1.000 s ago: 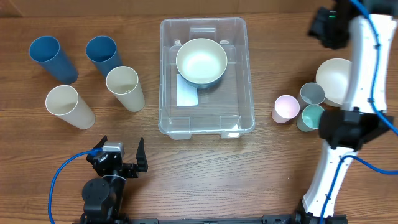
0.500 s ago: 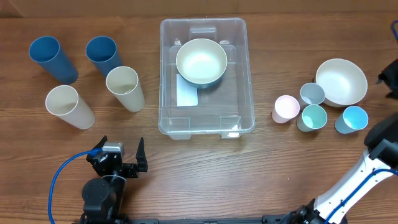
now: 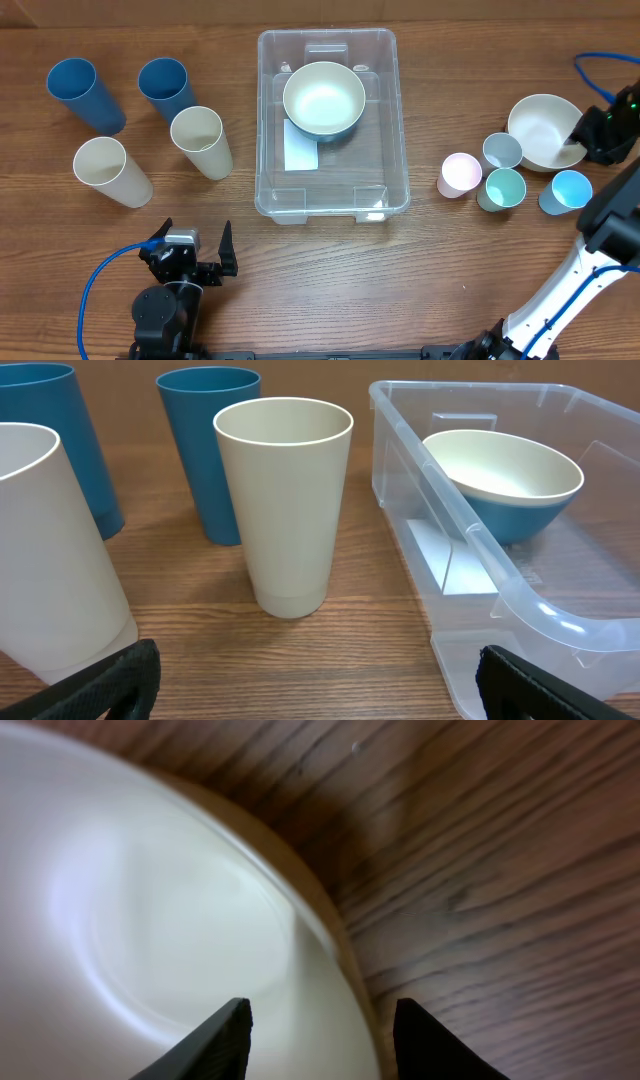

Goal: Pack container
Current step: 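Reach the right gripper to the second cream bowl and grasp it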

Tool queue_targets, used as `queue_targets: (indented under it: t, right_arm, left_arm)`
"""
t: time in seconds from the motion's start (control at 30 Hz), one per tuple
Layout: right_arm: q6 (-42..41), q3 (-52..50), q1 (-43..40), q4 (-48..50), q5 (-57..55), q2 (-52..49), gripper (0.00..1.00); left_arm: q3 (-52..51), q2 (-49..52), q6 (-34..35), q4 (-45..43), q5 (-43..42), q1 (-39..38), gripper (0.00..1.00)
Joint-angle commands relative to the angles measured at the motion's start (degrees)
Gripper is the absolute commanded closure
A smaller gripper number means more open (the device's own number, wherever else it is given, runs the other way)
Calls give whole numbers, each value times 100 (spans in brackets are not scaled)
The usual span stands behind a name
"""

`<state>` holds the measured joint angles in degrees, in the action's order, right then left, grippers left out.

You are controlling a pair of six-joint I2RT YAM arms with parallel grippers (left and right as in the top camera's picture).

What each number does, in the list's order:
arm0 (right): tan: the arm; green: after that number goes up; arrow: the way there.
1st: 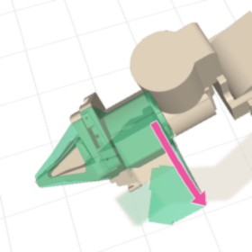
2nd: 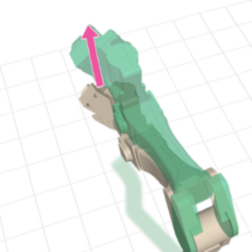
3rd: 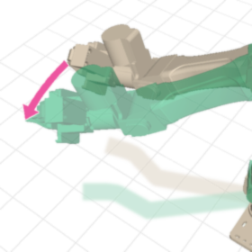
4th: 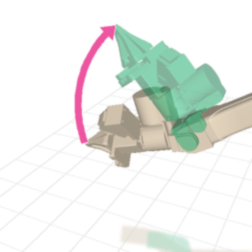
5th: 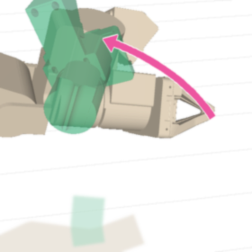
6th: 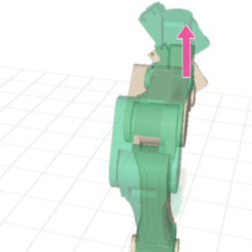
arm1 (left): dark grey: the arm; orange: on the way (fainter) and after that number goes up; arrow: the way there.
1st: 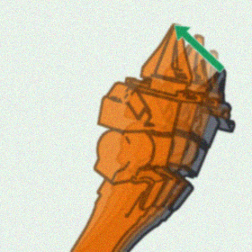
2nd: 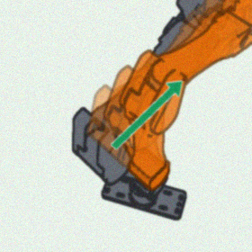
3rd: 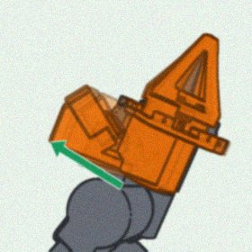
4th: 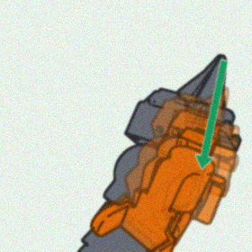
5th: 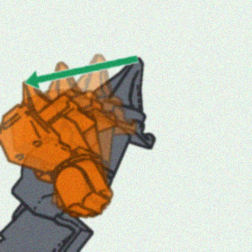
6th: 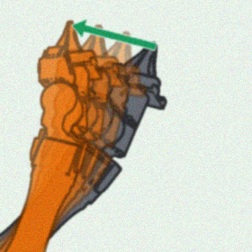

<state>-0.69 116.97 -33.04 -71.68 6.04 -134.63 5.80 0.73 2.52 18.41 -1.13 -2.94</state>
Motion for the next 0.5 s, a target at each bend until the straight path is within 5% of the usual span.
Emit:
queue_targets:
  t: [0.0, 0.17, 0.47]
  right_arm:
    - [76, -293, 107, 240, 46, 120, 63]
    - [55, -291, 116, 535, 48, 120, 96]
    - [-197, 614, 153, 664, 387, 122, 96]
  left_arm:
    - [-26, -48, -109, -20, -83, 35, 0]
    - [-26, -48, -109, -20, -83, 35, 0]
    - [-26, -48, -109, -20, -81, 35, 0]
